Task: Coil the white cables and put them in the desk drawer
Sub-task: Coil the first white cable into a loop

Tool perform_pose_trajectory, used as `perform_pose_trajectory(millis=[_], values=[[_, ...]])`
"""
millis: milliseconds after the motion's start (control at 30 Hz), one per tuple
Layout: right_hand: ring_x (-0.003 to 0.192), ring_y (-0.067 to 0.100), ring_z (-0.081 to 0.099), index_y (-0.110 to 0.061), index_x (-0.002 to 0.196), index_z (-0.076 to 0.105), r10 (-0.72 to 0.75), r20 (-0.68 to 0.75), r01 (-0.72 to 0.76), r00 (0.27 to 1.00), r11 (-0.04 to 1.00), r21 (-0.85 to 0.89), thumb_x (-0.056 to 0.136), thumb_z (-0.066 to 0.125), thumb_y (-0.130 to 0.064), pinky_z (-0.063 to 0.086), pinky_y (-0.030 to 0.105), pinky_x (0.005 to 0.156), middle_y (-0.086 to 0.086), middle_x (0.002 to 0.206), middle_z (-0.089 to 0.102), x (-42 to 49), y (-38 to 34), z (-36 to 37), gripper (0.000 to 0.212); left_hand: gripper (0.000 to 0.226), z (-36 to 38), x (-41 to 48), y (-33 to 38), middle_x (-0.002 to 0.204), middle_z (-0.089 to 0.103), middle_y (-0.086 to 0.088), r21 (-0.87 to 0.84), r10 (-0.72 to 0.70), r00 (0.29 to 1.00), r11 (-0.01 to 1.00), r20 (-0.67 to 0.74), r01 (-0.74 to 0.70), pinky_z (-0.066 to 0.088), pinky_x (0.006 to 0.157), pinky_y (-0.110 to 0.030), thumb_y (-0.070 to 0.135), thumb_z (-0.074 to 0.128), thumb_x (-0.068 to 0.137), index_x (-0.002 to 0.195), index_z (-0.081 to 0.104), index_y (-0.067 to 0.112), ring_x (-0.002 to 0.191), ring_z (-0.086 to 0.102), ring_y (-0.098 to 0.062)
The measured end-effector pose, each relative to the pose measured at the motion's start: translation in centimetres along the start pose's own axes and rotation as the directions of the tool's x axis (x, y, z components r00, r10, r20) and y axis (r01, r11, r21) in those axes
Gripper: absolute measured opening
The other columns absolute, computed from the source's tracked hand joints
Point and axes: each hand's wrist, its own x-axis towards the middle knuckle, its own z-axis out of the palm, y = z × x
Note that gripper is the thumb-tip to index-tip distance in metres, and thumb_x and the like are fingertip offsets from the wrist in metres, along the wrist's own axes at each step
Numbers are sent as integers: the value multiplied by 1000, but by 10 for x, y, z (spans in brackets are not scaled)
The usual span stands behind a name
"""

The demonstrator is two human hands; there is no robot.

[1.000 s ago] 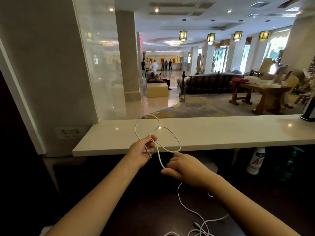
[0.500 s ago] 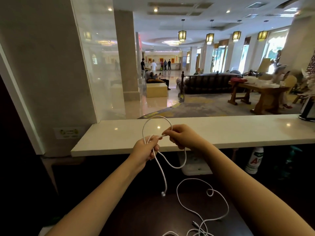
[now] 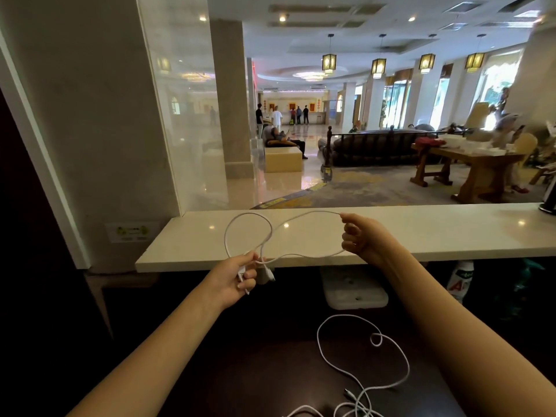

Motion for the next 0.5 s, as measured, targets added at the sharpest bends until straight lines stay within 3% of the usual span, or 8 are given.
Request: perform_pose_trajectory(millis=[133,300,400,500], values=[[37,9,24,-15,68,49,-54,-35,54,998,998,-13,88,60,-21,29,19,36,-3,49,28,-4,-6,-4,24,25,1,3,-3,64,46,-3,32,9,997,999,-73,-7,21,27,-14,12,41,96,75,52,7,33,39,-5],[33,6,25,-12,71,48,-102,-151,131,983,970,203,96,44,-24,26,17,34,-3,49,36,-7,-14,-1,28,22,5,3,-3,69,44,-4,56,6,999,998,-41,-4,19,27,-14,12,41,95,77,51,7,33,37,-5],[33,6,30,-6,91,56,-107,-189,102,976,994,-36,95,40,-14,29,17,32,3,60,45,-6,-12,0,18,22,6,1,-1,71,42,-3,121,8,1000,993,-17,-6,17,29,-14,13,42,95,77,53,6,33,35,-4],[33,9,37,-1,103,56,-67,-162,7,985,937,-349,96,40,-12,38,21,34,9,66,59,-5,-3,3,21,20,9,-2,3,72,44,-3,242,30,1000,970,6,-30,18,29,-13,15,46,94,84,59,3,35,32,-3]])
